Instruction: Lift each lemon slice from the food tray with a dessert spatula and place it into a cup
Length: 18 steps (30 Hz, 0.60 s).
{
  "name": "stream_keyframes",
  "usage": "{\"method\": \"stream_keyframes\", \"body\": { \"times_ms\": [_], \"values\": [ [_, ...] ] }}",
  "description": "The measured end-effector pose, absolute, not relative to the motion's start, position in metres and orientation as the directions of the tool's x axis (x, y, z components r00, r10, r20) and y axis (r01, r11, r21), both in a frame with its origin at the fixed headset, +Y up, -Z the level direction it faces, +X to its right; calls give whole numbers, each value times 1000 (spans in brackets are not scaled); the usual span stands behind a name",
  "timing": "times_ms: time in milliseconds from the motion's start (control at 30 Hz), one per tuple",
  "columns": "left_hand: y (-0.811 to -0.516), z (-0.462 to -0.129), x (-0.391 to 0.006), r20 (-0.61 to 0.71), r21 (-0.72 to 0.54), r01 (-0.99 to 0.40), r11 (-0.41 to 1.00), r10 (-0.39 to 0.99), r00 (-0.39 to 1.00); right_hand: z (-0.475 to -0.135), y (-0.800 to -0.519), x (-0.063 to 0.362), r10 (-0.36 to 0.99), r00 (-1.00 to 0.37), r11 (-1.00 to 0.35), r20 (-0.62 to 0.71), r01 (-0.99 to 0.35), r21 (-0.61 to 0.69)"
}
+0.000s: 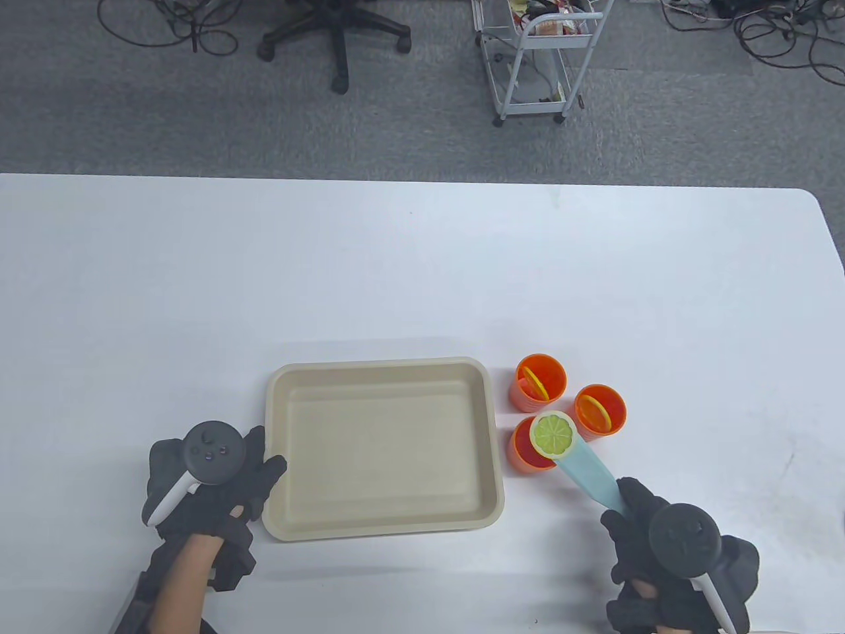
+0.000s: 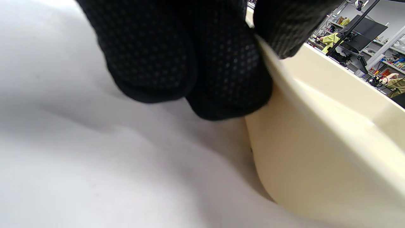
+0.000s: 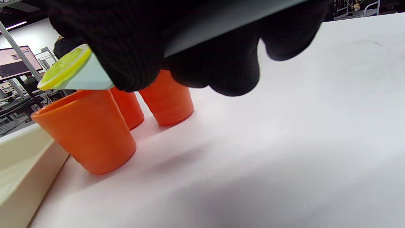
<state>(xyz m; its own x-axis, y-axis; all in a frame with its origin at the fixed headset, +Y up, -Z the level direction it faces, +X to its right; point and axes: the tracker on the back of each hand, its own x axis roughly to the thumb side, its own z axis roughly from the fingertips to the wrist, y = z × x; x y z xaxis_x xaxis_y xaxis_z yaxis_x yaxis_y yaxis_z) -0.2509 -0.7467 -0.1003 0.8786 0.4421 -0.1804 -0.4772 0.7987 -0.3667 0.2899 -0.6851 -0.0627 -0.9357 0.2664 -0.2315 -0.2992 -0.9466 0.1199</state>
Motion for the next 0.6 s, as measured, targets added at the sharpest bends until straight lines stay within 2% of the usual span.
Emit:
{"method": "stream_keyframes", "body": {
  "times_ms": [600],
  "values": [
    [-747, -100, -251, -183, -369, -485, 793, 450, 874, -60, -686, 288, 193, -937, -977, -290, -211, 31]
  ]
}}
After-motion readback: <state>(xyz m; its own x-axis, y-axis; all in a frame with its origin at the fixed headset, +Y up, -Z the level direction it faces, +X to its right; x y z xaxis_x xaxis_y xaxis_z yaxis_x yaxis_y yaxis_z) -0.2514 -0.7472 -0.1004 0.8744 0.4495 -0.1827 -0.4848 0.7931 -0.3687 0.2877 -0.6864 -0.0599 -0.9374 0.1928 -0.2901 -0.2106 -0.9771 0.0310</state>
